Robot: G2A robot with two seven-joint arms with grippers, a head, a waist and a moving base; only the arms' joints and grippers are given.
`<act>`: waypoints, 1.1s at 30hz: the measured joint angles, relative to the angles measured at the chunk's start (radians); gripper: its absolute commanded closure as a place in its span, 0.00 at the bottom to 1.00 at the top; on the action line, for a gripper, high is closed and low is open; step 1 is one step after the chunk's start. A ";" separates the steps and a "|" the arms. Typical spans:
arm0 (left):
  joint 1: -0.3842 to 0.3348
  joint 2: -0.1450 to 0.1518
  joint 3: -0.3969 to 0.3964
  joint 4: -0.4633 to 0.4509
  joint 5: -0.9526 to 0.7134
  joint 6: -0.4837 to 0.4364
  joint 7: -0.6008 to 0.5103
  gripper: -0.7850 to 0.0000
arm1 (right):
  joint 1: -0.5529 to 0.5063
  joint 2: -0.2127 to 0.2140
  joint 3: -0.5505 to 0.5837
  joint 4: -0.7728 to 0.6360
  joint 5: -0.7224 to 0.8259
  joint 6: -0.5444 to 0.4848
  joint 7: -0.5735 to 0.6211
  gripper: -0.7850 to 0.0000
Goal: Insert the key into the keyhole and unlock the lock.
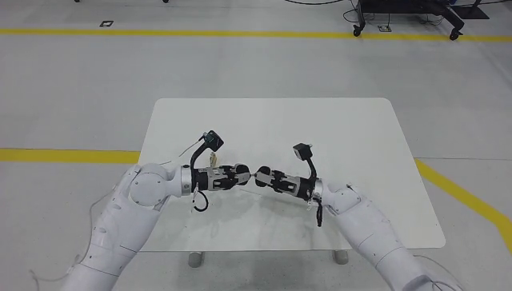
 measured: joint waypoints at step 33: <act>0.040 0.000 0.062 -0.031 0.948 0.495 0.526 0.00 | -0.051 0.023 0.157 -0.027 -0.300 0.068 -0.478 1.00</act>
